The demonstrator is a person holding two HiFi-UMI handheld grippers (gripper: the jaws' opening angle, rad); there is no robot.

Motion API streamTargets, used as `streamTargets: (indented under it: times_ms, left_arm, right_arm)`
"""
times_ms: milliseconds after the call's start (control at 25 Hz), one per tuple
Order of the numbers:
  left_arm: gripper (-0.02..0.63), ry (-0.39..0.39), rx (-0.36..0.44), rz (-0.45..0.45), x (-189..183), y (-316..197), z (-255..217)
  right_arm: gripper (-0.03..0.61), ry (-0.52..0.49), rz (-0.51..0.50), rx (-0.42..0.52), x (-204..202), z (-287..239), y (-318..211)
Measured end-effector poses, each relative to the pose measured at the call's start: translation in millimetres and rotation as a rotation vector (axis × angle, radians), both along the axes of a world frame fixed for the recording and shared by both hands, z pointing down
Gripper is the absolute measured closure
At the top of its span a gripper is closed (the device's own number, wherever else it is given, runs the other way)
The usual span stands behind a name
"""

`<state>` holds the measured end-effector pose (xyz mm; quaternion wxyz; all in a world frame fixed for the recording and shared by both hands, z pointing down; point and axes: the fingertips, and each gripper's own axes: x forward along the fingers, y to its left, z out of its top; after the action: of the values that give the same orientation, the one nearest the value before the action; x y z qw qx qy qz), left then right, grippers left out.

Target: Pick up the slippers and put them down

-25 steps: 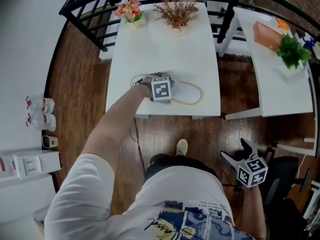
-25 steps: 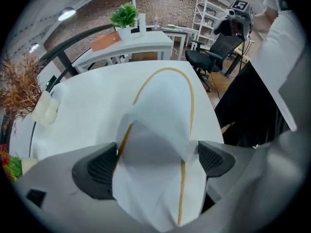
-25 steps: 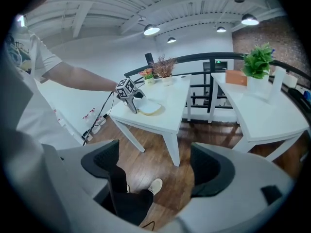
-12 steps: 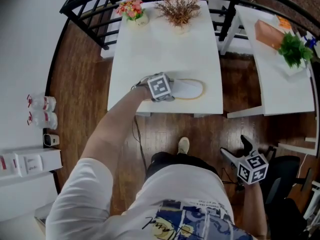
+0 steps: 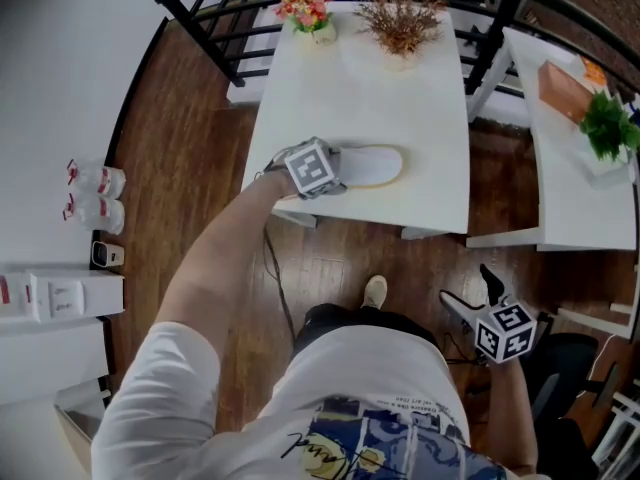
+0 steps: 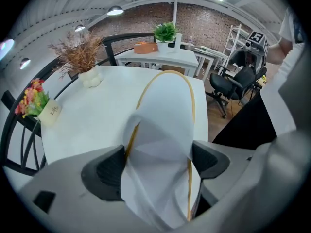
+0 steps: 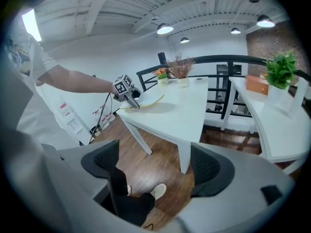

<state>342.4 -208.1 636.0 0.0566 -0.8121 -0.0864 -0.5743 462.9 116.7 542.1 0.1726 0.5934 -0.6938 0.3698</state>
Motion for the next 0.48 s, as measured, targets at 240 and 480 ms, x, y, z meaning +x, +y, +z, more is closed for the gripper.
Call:
streamTargets:
  times_ms: [240, 480]
  left_arm:
    - [0.189, 0.017, 0.029, -0.126, -79, -26, -17]
    - [0.189, 0.071, 0.053, -0.270, -186, -38, -38]
  right_arm:
    - [0.121, 0.007, -0.084, 0.003, -45, 0, -23]
    - [0.121, 0.029, -0.188, 0.019, -113, -9, -45]
